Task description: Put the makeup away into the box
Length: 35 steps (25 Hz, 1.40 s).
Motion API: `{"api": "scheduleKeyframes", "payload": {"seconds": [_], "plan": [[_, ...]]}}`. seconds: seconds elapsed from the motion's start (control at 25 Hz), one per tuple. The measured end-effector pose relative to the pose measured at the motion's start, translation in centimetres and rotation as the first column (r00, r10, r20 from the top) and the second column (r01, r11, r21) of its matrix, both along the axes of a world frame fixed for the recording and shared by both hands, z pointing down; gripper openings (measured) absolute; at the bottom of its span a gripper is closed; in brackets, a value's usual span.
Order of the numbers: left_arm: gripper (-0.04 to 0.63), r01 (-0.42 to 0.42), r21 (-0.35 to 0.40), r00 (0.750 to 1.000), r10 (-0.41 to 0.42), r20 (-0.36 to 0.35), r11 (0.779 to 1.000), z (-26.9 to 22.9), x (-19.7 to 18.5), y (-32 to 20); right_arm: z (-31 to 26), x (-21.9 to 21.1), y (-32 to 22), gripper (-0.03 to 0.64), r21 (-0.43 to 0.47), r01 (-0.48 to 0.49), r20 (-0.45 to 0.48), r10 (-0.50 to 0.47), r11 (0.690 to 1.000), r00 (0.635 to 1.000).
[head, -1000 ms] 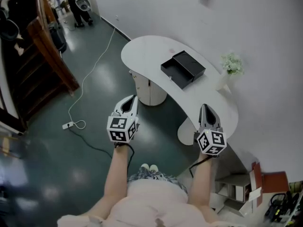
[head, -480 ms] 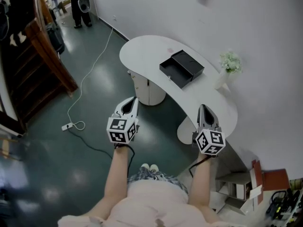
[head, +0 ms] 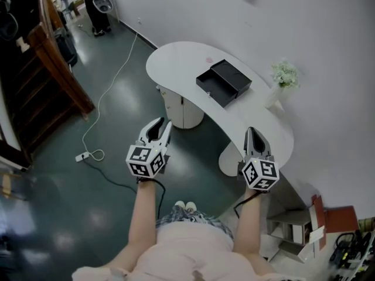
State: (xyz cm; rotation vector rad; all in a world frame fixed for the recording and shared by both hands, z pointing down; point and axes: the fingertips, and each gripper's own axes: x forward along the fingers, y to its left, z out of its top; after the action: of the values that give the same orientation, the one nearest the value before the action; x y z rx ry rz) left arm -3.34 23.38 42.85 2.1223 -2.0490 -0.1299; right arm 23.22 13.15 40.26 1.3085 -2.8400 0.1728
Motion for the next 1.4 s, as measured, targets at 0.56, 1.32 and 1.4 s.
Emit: {"api": "scheduleKeyframes", "payload": {"seconds": [0.56, 1.32, 1.4], "plan": [[0.388, -0.034, 0.101, 0.998, 0.039, -0.050, 0.994, -1.1, -1.4, 0.0, -0.1, -1.1, 0.2, 0.015, -0.002, -0.030, -0.003, 0.030, 1.000, 1.000], [0.388, -0.058, 0.097, 0.998, 0.060, -0.013, 0.994, -0.2, -4.2, -1.6, 0.8, -5.0, -1.2, 0.015, 0.006, -0.026, 0.023, 0.026, 1.000, 0.999], [0.388, -0.064, 0.095, 0.998, 0.065, -0.006, 0.993, 0.0, -4.5, -2.7, 1.0, -5.4, -2.0, 0.015, 0.009, -0.026, 0.022, 0.026, 1.000, 0.999]]}}
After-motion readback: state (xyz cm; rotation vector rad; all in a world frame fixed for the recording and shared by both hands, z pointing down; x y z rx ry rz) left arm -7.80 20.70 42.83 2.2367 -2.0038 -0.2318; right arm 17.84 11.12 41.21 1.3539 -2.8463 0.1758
